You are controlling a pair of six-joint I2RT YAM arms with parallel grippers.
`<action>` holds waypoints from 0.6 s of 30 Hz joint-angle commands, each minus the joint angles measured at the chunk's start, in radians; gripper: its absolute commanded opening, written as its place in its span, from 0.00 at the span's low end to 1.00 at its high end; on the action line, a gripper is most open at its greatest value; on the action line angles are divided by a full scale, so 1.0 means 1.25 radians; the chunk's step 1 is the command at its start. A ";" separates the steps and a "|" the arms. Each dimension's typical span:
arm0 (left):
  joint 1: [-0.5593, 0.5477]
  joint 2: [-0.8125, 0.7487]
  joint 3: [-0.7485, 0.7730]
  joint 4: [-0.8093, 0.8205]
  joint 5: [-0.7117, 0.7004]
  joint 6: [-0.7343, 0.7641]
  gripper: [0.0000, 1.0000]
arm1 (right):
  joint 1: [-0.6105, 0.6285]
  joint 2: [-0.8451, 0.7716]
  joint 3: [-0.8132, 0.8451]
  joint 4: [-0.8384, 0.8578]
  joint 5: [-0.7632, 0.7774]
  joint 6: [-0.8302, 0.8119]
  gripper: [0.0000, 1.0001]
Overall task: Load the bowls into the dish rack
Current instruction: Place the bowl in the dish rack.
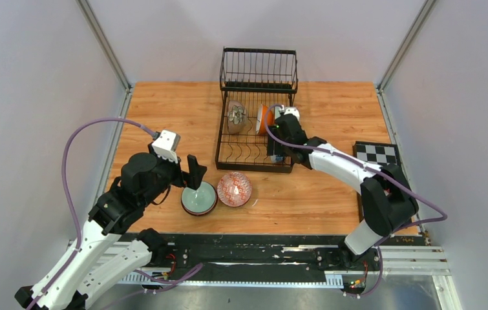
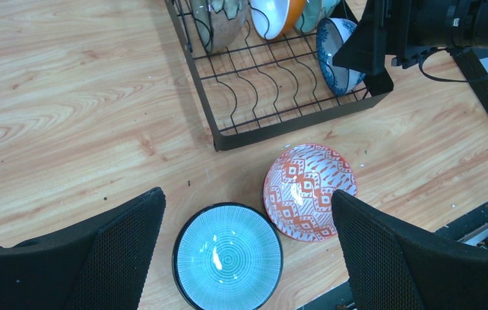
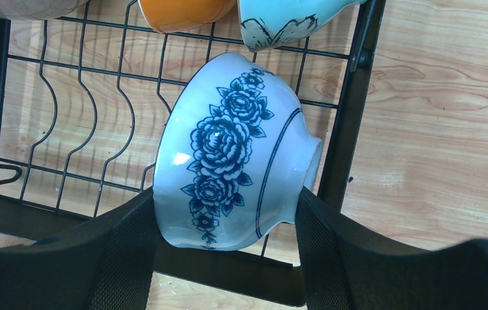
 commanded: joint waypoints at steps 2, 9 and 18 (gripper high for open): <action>0.005 0.004 -0.003 -0.008 -0.006 0.006 1.00 | -0.016 -0.025 -0.028 -0.014 -0.005 0.010 0.54; 0.005 0.014 0.001 -0.008 -0.001 0.001 1.00 | -0.017 -0.057 -0.028 -0.029 -0.003 0.003 0.80; 0.005 0.032 0.011 -0.015 0.024 -0.012 1.00 | -0.015 -0.119 -0.035 -0.048 -0.033 -0.001 0.91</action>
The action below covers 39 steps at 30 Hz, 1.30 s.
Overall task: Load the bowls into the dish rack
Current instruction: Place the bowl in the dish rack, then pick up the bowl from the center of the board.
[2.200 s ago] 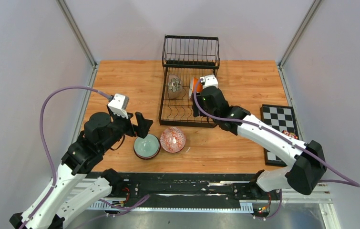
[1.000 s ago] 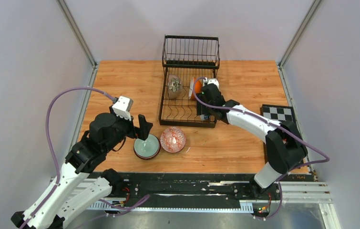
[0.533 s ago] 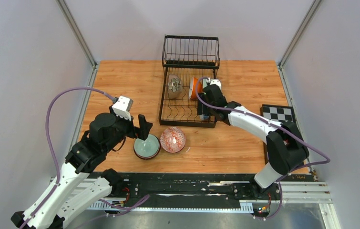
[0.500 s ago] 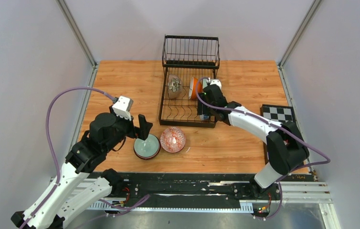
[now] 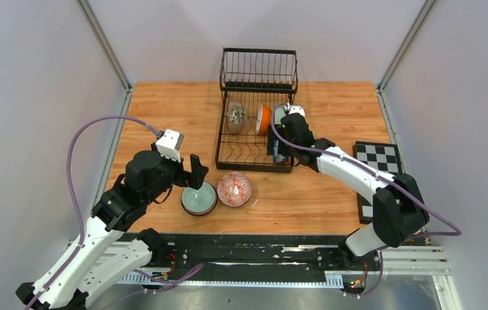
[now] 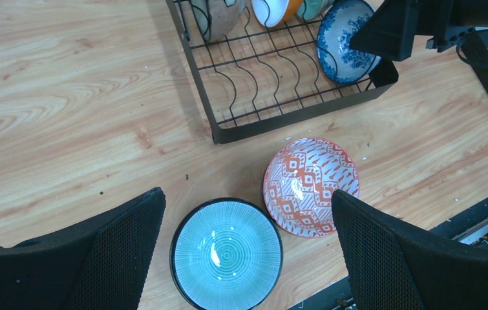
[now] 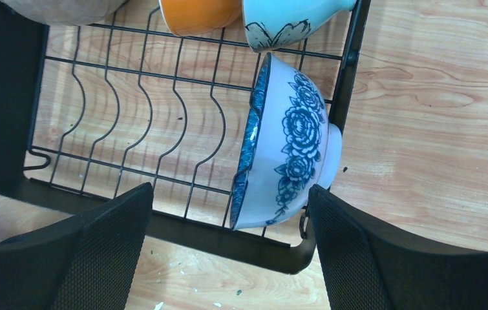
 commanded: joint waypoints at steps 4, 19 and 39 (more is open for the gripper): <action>0.006 0.016 0.009 -0.014 0.039 -0.018 1.00 | -0.009 -0.095 -0.023 -0.044 -0.037 -0.003 0.90; 0.004 0.076 -0.030 -0.027 0.071 -0.088 0.99 | 0.076 -0.295 -0.094 -0.061 -0.171 0.018 0.76; 0.004 0.092 -0.090 -0.033 0.082 -0.157 0.98 | 0.306 -0.123 -0.046 -0.078 -0.068 0.012 0.57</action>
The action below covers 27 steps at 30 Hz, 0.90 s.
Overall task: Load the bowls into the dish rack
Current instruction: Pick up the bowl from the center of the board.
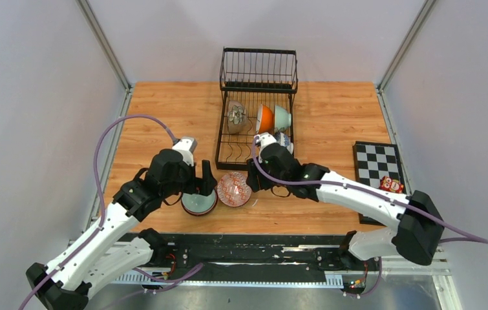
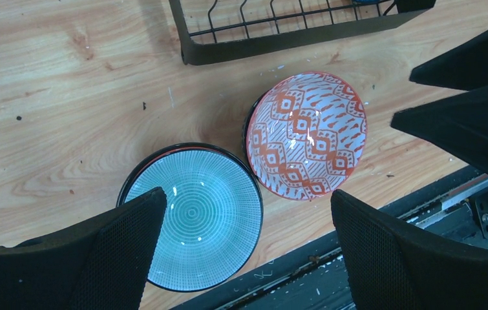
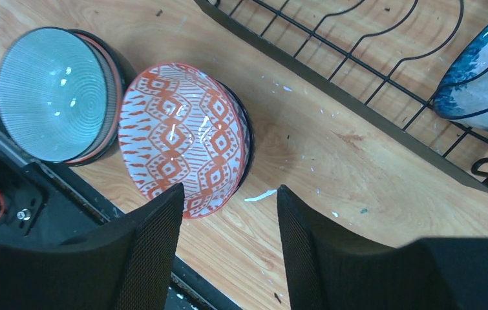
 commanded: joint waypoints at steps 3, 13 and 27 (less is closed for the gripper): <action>0.003 -0.006 -0.026 0.003 0.022 -0.021 0.98 | 0.024 0.096 0.064 -0.043 0.034 -0.005 0.53; -0.029 0.006 -0.042 0.019 0.036 -0.032 0.98 | 0.028 0.206 0.121 -0.059 0.059 -0.015 0.45; -0.040 0.012 -0.050 0.031 0.036 -0.034 0.98 | 0.035 0.262 0.147 -0.080 0.079 -0.022 0.13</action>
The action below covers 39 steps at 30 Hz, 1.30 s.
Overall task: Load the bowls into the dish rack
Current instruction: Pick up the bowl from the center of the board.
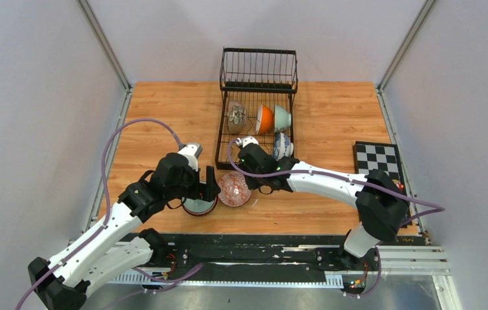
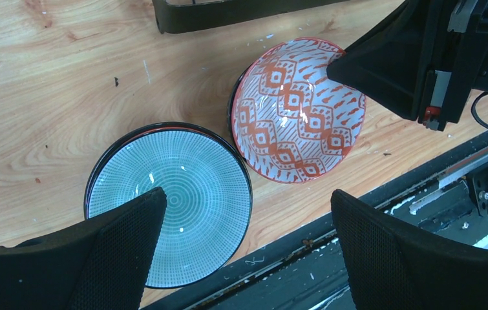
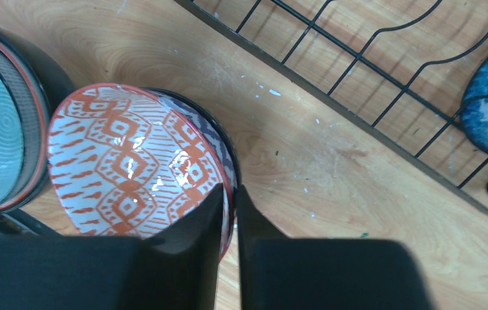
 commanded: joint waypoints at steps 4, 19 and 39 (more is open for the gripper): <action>-0.005 0.005 -0.005 0.023 0.009 -0.004 0.98 | 0.018 0.013 0.028 -0.046 0.029 -0.011 0.03; -0.045 0.039 0.017 0.039 0.016 -0.010 0.97 | 0.057 -0.113 0.037 -0.078 0.062 -0.016 0.03; -0.102 0.144 0.030 0.132 0.003 -0.052 0.42 | 0.138 -0.222 0.049 -0.136 0.171 -0.016 0.03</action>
